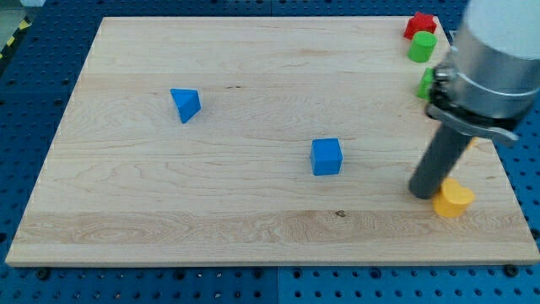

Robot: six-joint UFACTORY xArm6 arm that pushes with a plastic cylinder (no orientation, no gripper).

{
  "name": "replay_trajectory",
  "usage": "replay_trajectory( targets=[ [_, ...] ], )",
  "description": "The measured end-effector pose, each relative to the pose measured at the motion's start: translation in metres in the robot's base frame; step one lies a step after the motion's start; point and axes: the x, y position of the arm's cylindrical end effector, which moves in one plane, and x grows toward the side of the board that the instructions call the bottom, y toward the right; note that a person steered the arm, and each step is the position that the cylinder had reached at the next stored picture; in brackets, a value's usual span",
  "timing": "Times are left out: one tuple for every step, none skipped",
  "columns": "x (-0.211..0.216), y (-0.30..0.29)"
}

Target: Push the blue cube towards right a bit

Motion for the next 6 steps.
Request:
replay_trajectory(
  targets=[
    [0.007,0.033],
    [0.013,0.043],
    [0.019,0.011],
    [0.032,-0.05],
    [0.037,-0.117],
    [0.02,-0.182]
  ],
)
